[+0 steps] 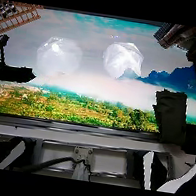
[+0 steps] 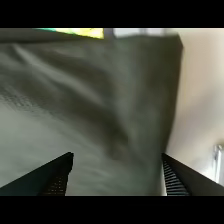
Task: Fold the clothes and pants, and hang the long-sleeved shirts on hangers.
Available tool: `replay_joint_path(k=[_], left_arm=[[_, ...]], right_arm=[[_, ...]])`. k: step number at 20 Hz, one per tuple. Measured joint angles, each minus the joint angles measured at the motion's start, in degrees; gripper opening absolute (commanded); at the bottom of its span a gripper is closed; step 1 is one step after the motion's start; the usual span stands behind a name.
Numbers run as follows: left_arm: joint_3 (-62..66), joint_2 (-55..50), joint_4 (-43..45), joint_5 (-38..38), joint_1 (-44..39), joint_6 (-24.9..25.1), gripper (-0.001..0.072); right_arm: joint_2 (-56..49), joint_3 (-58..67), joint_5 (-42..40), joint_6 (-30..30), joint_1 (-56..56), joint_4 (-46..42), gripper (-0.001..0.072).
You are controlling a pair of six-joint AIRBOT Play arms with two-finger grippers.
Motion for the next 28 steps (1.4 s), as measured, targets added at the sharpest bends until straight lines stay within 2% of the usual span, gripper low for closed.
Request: replay_joint_path(k=[1,2,4,6,8,10,12,14,17,22,28], left_arm=[[0.0,0.0,0.0,0.0,0.0,0.0,0.0020],[0.0,0.0,0.0,0.0,0.0,0.0,0.0020],[0.0,0.0,0.0,0.0,0.0,0.0,0.0019],[0.0,0.0,0.0,0.0,0.0,0.0,0.0020],[0.0,0.0,0.0,0.0,0.0,0.0,0.0019],[0.0,0.0,0.0,0.0,0.0,0.0,0.0020],[0.0,0.0,0.0,0.0,0.0,0.0,0.0020],[0.0,0.0,0.0,0.0,0.0,0.0,0.0020],[0.0,0.0,0.0,0.0,0.0,0.0,0.0020],[0.0,0.0,0.0,0.0,0.0,0.0,0.0020],[0.0,0.0,0.0,0.0,0.0,0.0,0.0020]], right_arm=[[0.0,1.9,-0.4,-0.9,0.0,1.6,0.0511],[0.0,4.0,-3.1,-1.6,0.2,5.0,0.0468],[-1.2,9.2,-13.2,-6.6,2.6,18.7,0.0459],[-5.3,16.5,-20.4,-14.8,8.3,32.1,0.0462],[-12.0,25.6,-21.0,-24.1,17.0,40.0,0.0461],[-19.7,34.4,-16.7,-32.9,26.8,42.3,0.0461],[-27.2,41.6,-11.0,-41.0,37.4,40.1,0.0461],[-32.3,45.5,-6.4,-47.6,46.6,33.4,0.0461],[-36.4,48.2,-1.9,-53.3,56.6,22.1,0.0461],[-38.5,49.5,0.9,-56.5,63.4,13.8,0.0461],[-38.9,49.8,1.7,-57.4,64.8,11.7,0.0461]])
